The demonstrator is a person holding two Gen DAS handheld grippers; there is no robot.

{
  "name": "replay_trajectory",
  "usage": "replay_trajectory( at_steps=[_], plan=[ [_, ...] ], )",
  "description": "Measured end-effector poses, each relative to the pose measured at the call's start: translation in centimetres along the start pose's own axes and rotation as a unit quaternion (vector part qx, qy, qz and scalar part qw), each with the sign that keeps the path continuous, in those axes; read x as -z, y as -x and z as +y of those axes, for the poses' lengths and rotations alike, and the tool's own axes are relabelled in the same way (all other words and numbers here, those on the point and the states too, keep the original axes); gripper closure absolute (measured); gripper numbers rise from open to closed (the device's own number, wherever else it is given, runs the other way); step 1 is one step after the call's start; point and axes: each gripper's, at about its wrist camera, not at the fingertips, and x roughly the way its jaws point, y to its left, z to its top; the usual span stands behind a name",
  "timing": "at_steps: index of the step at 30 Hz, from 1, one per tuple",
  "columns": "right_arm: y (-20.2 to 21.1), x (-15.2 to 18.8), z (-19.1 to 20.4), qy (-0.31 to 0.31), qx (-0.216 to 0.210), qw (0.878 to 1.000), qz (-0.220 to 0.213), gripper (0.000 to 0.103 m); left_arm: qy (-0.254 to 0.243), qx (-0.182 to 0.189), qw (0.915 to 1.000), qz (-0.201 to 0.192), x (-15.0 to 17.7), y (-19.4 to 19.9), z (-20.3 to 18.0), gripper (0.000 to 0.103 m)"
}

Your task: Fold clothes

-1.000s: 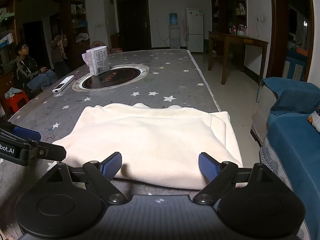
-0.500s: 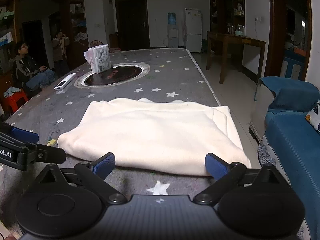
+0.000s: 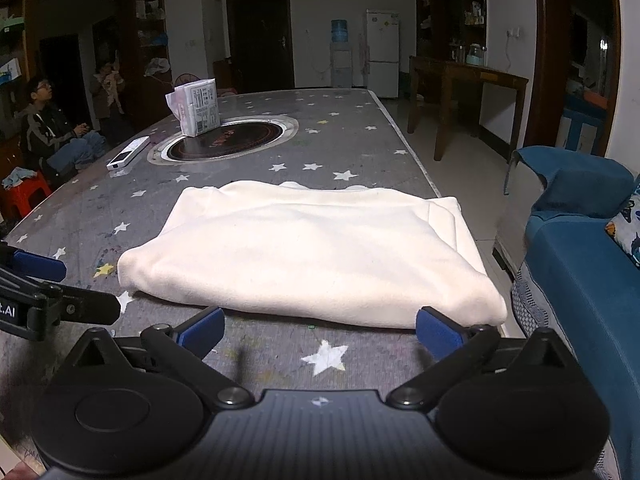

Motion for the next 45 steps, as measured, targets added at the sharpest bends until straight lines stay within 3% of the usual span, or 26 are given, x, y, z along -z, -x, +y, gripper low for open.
replay_trajectory(
  at_steps=[45],
  plan=[
    [1.5, 0.8, 1.6, 0.004, -0.002, 1.000, -0.004, 0.000, -0.015, -0.011, 0.9997, -0.013, 1.7, 1.8, -0.5, 0.000]
  ],
)
